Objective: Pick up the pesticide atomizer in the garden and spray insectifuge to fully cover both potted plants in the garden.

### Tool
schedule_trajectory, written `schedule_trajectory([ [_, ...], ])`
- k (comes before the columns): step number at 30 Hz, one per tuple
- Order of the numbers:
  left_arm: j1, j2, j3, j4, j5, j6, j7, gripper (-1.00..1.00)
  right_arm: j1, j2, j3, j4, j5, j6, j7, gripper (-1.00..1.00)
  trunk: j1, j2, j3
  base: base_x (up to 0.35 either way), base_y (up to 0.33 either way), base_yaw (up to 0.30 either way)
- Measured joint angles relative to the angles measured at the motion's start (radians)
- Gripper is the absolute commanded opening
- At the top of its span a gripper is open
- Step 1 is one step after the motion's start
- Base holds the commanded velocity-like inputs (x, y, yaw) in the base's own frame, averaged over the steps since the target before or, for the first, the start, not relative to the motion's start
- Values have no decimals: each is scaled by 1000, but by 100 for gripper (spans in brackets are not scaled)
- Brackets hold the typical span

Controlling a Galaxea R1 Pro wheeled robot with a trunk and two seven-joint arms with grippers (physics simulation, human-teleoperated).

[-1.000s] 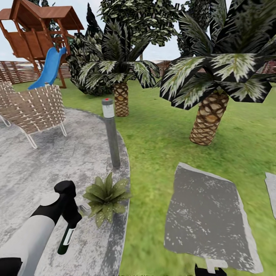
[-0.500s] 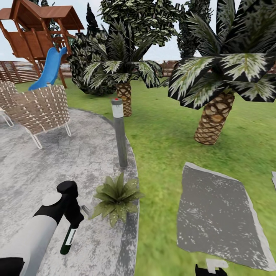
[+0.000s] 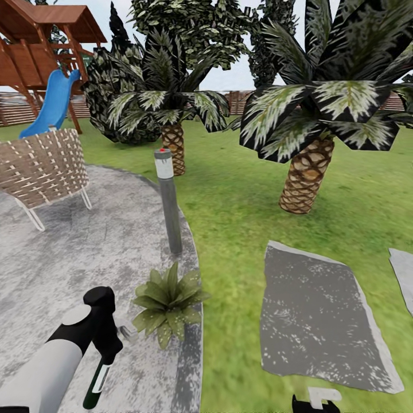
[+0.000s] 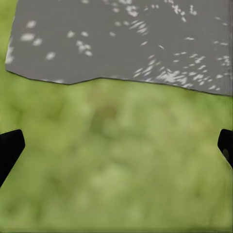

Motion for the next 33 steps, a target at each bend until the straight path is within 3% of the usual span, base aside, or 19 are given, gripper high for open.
schedule_trajectory([
  [5, 0, -1, 18, -1, 0, 2, 1, -100, 0, -1, 0, 2, 2, 1, 1, 100, 0, 0, 0, -123, 210, -3],
  [17, 0, -6, 21, -1, 1, 2, 1, -100, 0, -1, 0, 0, 1, 0, 1, 100, 0, 0, 0, -16, 299, -8],
  [22, 1, -5, 20, 0, 54, 3, 4, -100, 0, 0, 0, -1, 0, 0, 1, 100, 0, 0, 0, 170, 170, -236],
  [27, 29, -5, 19, -2, 70, 2, 37, -100, 0, 0, 0, -1, 0, 0, 0, 100, 0, 0, 0, 16, 12, -72],
  [30, 43, -2, 20, -7, 124, 2, 106, -100, 0, 0, 0, -1, 0, 0, 1, 100, 0, 0, 0, 1, 1, -5],
  [33, 47, 10, 28, -5, 201, -3, 176, -100, 0, 0, 0, -1, 0, 0, 0, 100, 0, 0, 0, 0, 0, -1],
])
